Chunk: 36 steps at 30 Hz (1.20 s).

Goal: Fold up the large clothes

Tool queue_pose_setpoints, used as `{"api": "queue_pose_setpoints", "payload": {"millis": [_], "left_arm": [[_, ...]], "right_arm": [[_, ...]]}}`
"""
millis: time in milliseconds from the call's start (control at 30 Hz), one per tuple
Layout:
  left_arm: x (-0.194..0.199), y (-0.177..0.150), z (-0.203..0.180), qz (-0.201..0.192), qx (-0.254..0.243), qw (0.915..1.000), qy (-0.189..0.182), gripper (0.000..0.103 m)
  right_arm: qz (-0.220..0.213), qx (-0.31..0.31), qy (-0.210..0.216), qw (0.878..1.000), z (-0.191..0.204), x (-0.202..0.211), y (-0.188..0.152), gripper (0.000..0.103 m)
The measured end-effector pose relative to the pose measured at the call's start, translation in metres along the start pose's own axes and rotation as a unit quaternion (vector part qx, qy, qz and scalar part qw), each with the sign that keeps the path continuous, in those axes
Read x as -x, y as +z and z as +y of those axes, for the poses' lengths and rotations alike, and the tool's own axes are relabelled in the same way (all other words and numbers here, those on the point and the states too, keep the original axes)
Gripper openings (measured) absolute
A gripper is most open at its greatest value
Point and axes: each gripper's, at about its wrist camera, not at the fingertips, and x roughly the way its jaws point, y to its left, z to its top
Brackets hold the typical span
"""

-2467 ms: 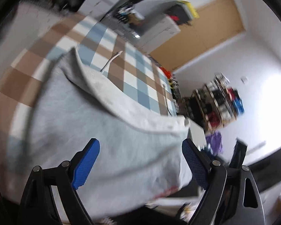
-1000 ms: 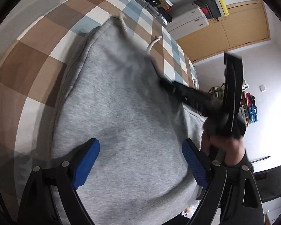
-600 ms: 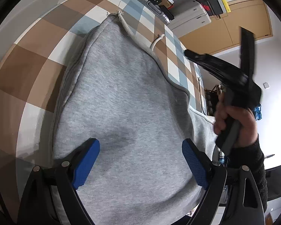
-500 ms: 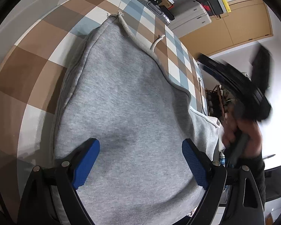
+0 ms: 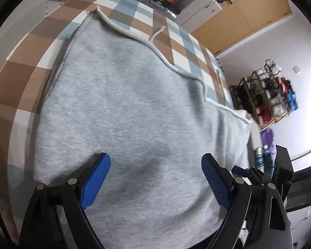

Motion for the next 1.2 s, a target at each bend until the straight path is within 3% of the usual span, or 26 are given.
{"api": "queue_pose_setpoints", "payload": {"millis": [200, 333, 400, 500, 600, 700, 733, 867, 1000, 1067, 1200], "left_arm": [[0.002, -0.004, -0.01, -0.013, -0.043, 0.9984, 0.035, 0.086], [0.011, -0.011, -0.011, -0.001, -0.046, 0.9988, -0.013, 0.086], [0.009, -0.014, -0.014, 0.014, -0.066, 0.9971, -0.036, 0.087], [-0.001, -0.012, -0.004, 0.015, -0.053, 0.9984, 0.009, 0.086], [-0.002, -0.01, 0.001, 0.015, -0.049, 0.9987, 0.004, 0.086], [0.0, -0.013, 0.002, 0.01, -0.06, 0.9982, 0.001, 0.086], [0.0, -0.013, 0.002, 0.009, -0.066, 0.9978, 0.001, 0.086], [0.007, -0.015, 0.005, 0.002, -0.052, 0.9986, -0.008, 0.086], [0.013, -0.018, 0.004, -0.002, -0.03, 0.9995, -0.005, 0.086], [0.01, -0.018, 0.0, -0.002, -0.031, 0.9995, -0.002, 0.086], [0.003, -0.018, -0.007, 0.002, -0.04, 0.9991, 0.014, 0.086]], "right_arm": [[-0.014, -0.027, -0.003, 1.0, -0.002, -0.005, 0.001, 0.098], [-0.042, -0.077, 0.021, 0.996, -0.015, 0.024, -0.003, 0.098], [-0.08, -0.11, 0.052, 0.989, -0.027, 0.048, -0.02, 0.098], [-0.112, -0.158, 0.056, 0.979, -0.048, 0.067, -0.047, 0.098], [-0.095, -0.244, 0.069, 0.963, -0.081, 0.054, -0.069, 0.098], [-0.06, -0.307, 0.126, 0.941, -0.106, 0.021, -0.086, 0.102], [-0.089, -0.304, 0.141, 0.938, -0.107, 0.022, -0.089, 0.103], [-0.083, -0.293, 0.113, 0.946, -0.094, 0.025, -0.088, 0.103], [-0.078, -0.311, 0.11, 0.941, -0.102, 0.043, -0.077, 0.103], [-0.097, -0.308, 0.083, 0.943, -0.113, 0.06, -0.063, 0.103], [-0.1, -0.259, 0.002, 0.961, -0.119, 0.073, -0.014, 0.103]]}}
